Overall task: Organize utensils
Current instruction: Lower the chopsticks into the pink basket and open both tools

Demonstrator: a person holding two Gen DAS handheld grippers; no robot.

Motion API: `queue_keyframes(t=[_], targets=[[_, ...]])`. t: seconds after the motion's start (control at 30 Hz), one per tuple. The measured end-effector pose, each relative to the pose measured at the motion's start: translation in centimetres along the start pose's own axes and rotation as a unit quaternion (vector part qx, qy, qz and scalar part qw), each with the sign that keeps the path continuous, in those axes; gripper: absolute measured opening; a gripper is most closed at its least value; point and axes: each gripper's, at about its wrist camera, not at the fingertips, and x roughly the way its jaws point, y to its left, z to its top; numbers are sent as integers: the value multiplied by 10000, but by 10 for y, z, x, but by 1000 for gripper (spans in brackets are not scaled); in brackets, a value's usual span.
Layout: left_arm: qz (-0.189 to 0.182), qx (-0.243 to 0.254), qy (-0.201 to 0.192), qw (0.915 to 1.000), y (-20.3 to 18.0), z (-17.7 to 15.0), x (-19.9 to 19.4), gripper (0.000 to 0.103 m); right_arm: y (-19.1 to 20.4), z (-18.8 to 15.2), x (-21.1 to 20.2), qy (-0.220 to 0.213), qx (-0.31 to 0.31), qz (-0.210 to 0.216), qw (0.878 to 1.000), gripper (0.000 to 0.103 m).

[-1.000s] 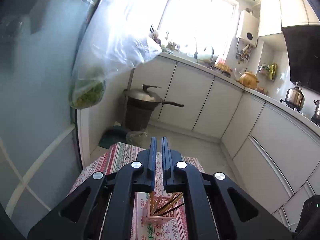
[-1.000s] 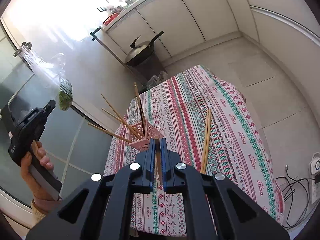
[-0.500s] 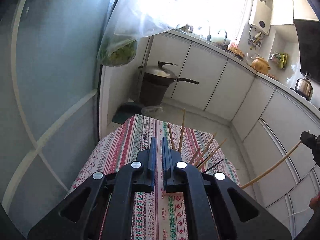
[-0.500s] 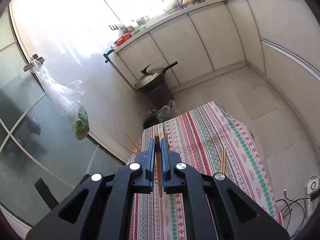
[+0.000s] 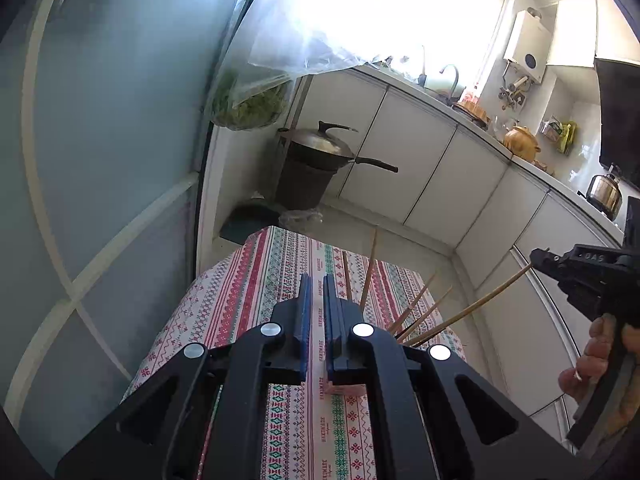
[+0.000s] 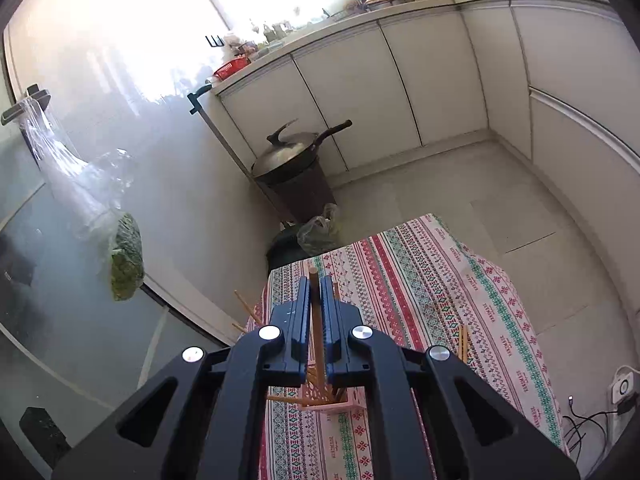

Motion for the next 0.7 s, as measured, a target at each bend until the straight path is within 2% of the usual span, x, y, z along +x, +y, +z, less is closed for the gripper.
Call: queue_keyframes(t=[0.17, 0.27, 0.37, 0.5, 0.7], targets=[[-27, -66, 32, 10000, 3, 2, 2, 5, -3, -13, 32, 131, 24, -79, 9999, 6], [-47, -76, 43, 10000, 4, 3, 3, 6, -6, -18, 39, 175, 94, 20, 9998, 9], [-57, -53, 76, 9999, 2, 2, 4, 6, -7, -19, 36, 134, 75, 56, 9999, 13], [-63, 8, 100, 9999, -1, 0, 5, 7, -7, -18, 26, 83, 24, 46, 10000, 13], [-93, 105, 182, 9997, -7, -4, 6, 10, -13, -28, 12, -13, -196, -206, 9996, 14]])
